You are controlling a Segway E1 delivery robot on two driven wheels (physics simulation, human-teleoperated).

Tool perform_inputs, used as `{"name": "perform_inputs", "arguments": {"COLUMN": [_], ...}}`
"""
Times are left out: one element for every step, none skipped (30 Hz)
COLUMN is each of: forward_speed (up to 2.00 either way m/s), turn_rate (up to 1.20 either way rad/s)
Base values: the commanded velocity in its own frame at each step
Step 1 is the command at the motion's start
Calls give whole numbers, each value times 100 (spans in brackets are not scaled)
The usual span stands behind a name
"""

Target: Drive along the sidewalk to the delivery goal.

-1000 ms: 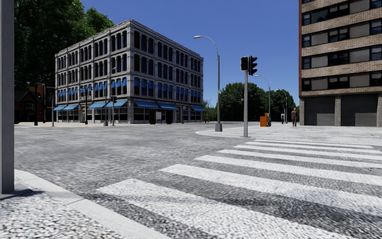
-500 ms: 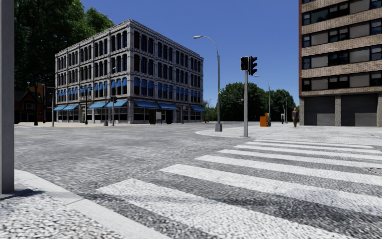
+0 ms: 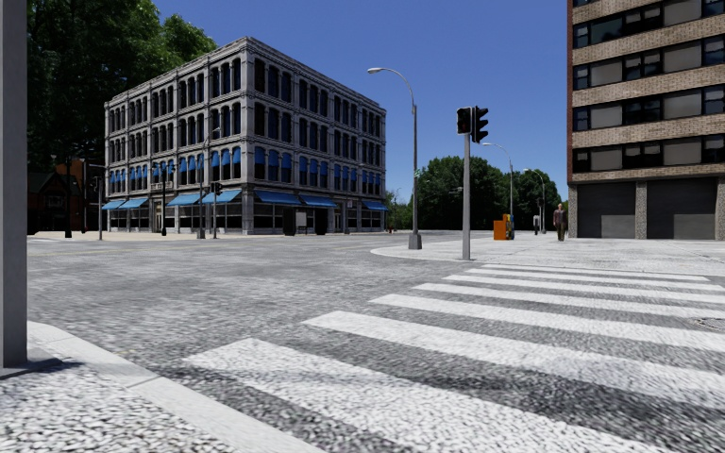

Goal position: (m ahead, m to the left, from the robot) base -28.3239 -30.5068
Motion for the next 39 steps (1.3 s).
{"name": "perform_inputs", "arguments": {"forward_speed": [0, 0, 0, 0, 0, 0, 0, 0, 0, 0, 0, 0, 0, 0, 0, 0, 0, 0, 0, 0, 0, 7, 23, 45, 45, 61, 67, 69, 69, 69, 69, 69, 69, 69, 69, 69, 69, 69, 69], "turn_rate": [18, 18, 31, 31, 32, 33, 33, 40, 49, 56, 56, 58, 62, 62, 64, 65, 65, 65, 65, 65, 65, 65, 65, 65, 65, 65, 65, 65, 65, 65, 65, 65, 65, 68, 71, 71, 73, 74, 75]}}
